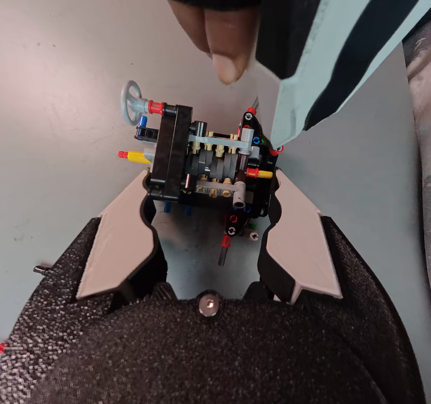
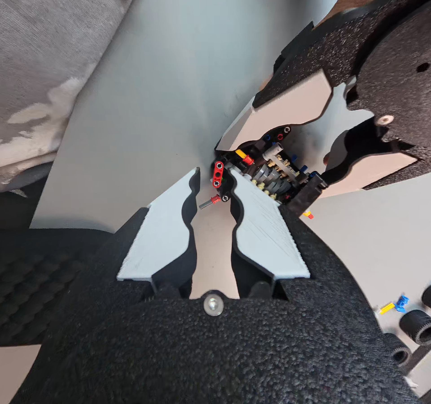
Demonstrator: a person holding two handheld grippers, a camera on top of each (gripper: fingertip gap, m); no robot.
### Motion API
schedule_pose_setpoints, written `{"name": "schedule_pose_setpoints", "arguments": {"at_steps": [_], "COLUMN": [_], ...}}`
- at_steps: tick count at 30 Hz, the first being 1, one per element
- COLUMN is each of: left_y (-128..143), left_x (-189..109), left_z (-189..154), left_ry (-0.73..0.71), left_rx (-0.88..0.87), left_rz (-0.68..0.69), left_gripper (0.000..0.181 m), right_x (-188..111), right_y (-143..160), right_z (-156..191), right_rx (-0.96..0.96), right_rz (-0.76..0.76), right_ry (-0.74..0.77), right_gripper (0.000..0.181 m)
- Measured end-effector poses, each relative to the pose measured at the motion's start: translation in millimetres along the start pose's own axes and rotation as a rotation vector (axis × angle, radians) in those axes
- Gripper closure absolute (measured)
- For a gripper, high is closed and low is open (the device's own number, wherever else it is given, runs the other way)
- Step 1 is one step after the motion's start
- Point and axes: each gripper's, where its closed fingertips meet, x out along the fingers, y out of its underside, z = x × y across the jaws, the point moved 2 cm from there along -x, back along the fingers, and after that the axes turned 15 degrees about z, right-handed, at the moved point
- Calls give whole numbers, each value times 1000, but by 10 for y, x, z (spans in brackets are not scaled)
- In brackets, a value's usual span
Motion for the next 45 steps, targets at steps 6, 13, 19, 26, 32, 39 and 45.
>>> {"name": "schedule_pose_setpoints", "arguments": {"at_steps": [6, 13, 19, 26, 32, 39, 45], "left_y": [2, -51, -55, -84, -106, -71, -101], "left_x": [-8, 9, 7, -2, -10, 32, -161], "left_z": [-7, 3, 11, -11, -2, 2, 17], "left_ry": [9, 20, 11, 15, 12, 14, 62], "left_rx": [14, 21, 24, 26, 19, -1, -31], "left_rz": [10, -27, -13, -14, -32, 14, -81], "left_gripper": [82, 75, 80, 82, 88, 80, 70], "right_x": [125, 174, 134, 29, -313, -316, -370], "right_y": [11, -31, -7, 29, -111, -149, 1], "right_z": [-16, -11, 7, 46, -99, 129, 154], "right_rx": [-5, -27, -63, -105, -78, 25, 237], "right_rz": [52, 5, 52, 93, 6, -113, -247], "right_ry": [22, -51, -91, -118, -39, -71, 37], "right_gripper": [172, 175, 175, 175, 175, 174, 174]}}
